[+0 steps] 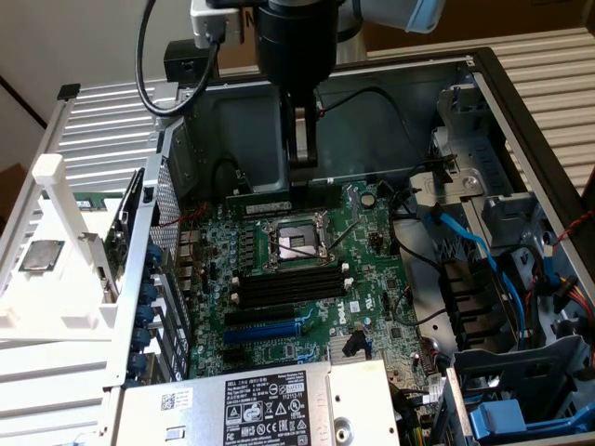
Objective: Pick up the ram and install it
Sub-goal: 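Insert the ram into the slot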
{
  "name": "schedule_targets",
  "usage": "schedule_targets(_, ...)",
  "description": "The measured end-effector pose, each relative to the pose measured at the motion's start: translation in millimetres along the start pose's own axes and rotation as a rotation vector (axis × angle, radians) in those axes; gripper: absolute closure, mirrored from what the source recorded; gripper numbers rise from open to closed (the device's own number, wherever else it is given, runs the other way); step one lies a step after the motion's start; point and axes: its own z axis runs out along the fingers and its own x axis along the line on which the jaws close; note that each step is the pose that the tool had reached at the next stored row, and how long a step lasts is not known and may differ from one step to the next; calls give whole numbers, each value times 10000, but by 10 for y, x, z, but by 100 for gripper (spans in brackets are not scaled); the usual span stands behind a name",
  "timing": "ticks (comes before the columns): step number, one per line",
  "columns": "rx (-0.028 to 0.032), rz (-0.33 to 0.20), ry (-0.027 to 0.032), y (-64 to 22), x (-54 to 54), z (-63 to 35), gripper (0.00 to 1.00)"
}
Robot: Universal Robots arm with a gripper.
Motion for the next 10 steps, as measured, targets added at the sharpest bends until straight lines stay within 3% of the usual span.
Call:
schedule_targets(1, 1, 1, -2, -3, 53, 55, 88)
schedule_targets(10, 0, 2, 1, -11, 139, 235, 88)
